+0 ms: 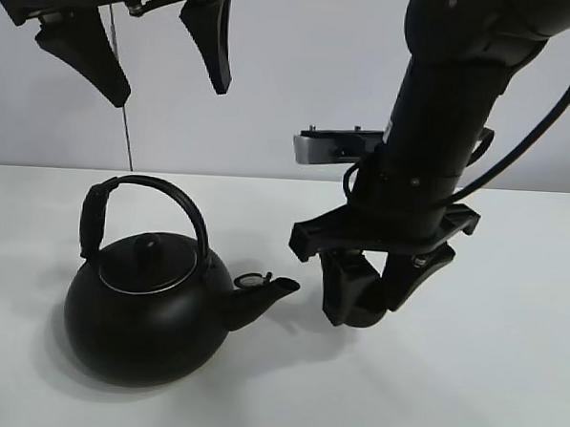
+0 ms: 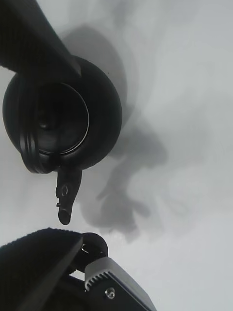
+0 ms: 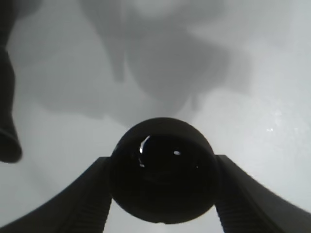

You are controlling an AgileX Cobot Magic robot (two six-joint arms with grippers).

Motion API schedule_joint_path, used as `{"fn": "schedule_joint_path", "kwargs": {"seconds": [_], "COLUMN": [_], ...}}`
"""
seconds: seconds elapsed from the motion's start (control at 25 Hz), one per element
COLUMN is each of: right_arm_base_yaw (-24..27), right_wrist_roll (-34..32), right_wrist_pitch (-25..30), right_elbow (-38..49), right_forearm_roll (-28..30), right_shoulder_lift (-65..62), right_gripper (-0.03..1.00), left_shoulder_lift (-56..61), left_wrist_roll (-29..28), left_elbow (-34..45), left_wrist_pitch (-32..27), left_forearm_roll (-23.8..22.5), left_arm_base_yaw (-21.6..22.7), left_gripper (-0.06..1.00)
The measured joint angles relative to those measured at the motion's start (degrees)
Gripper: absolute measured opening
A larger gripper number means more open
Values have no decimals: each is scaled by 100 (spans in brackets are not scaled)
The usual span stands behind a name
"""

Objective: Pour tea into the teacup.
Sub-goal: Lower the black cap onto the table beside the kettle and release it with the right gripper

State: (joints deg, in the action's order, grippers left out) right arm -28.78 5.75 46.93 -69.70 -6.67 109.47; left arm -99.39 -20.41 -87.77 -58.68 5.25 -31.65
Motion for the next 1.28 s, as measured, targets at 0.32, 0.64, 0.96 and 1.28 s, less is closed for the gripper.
{"fn": "schedule_joint_path", "kwargs": {"seconds": [0.32, 0.64, 0.96, 1.28], "right_arm_base_yaw": [0, 0, 0, 0], "right_wrist_roll": [-437, -768, -879, -910], "right_wrist_pitch": [-366, -534, -672, -707], "right_elbow": [-176, -187, -461, -596], "right_forearm_roll": [-69, 70, 70, 56], "right_shoulder_lift": [0, 330, 588, 807], "right_gripper": [40, 40, 40, 40], "left_shoulder_lift": [0, 0, 0, 0], "left_wrist_roll": [0, 0, 0, 0], "left_elbow": [0, 0, 0, 0], "left_wrist_pitch": [-5, -5, 6, 44], "left_forearm_roll": [0, 0, 0, 0], "left_arm_base_yaw": [0, 0, 0, 0], "left_gripper": [59, 59, 59, 59]}}
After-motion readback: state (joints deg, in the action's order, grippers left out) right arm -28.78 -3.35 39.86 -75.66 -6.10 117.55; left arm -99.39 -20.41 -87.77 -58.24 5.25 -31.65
